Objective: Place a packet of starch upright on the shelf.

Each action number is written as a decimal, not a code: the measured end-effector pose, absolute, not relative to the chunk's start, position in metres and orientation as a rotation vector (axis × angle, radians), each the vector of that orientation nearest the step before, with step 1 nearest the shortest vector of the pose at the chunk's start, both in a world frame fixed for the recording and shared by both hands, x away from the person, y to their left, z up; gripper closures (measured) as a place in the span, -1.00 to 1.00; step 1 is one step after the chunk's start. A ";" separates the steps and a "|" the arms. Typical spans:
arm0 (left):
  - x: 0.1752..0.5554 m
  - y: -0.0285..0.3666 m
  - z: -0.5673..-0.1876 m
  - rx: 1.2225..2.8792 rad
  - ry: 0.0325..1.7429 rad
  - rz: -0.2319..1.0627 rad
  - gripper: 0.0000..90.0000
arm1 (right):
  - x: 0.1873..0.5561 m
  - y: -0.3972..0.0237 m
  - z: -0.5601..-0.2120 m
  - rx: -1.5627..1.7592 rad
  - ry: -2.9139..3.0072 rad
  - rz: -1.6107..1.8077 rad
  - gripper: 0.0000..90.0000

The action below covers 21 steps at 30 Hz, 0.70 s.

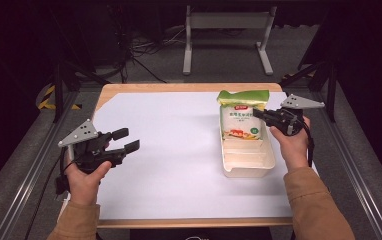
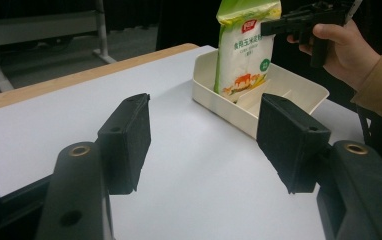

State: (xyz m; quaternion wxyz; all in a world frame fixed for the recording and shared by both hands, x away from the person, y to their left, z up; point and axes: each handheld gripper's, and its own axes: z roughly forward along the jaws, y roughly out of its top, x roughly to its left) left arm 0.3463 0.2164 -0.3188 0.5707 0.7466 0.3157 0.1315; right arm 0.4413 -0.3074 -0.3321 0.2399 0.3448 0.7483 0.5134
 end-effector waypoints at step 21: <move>0.351 0.215 -0.325 1.772 0.759 0.293 -0.15 | 0.434 -0.316 -0.352 0.995 2.088 1.276 0.89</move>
